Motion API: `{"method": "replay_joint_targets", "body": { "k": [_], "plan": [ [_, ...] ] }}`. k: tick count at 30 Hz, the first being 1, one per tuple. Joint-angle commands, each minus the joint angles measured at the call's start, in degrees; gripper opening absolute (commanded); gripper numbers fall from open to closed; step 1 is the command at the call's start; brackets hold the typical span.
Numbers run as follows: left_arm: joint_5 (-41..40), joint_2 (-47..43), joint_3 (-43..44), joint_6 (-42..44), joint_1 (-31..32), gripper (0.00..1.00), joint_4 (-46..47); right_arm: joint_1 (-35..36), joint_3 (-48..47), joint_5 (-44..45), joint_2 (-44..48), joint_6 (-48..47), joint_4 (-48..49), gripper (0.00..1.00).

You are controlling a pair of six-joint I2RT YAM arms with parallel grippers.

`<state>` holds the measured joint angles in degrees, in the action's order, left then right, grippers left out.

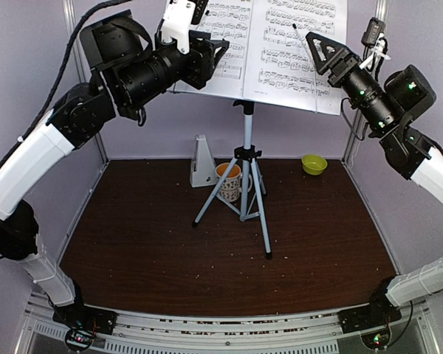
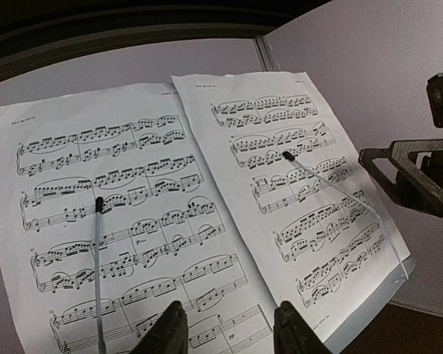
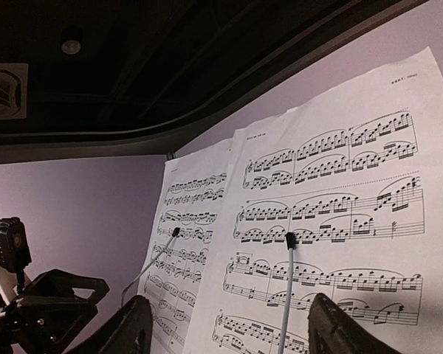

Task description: Set up the instrument practice props

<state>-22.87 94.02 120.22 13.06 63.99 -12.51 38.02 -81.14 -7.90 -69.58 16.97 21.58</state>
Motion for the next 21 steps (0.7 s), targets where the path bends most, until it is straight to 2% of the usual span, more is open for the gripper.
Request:
{"method": "replay_joint_targets", "body": {
  "k": [1,4,6,12,16,21],
  "plan": [
    [4.2,-5.9,-3.9,-3.3,-0.6,0.44,1.5,0.4,-0.5,-3.1,4.2,-1.1,0.1,0.77],
    [10.8,-11.7,-10.9,-10.7,-5.1,0.48,2.2,0.4,0.5,-3.8,6.4,-1.0,-1.4,0.83],
    [15.8,-17.1,-17.9,-16.0,-10.2,0.49,5.0,0.4,1.9,-4.4,8.2,-1.0,-2.4,0.86],
    [16.5,-28.5,-35.6,-25.5,-23.1,0.6,8.8,0.4,10.4,-3.8,14.8,-1.7,-4.8,0.99],
    [18.2,-33.9,-44.8,-31.1,-32.5,0.73,9.2,0.4,18.2,-1.9,20.1,-2.0,-6.5,1.0],
    [24.7,-33.3,-51.5,-36.0,-43.7,0.94,7.9,0.4,27.3,2.6,27.5,-1.0,-10.4,1.0]
  ]
}}
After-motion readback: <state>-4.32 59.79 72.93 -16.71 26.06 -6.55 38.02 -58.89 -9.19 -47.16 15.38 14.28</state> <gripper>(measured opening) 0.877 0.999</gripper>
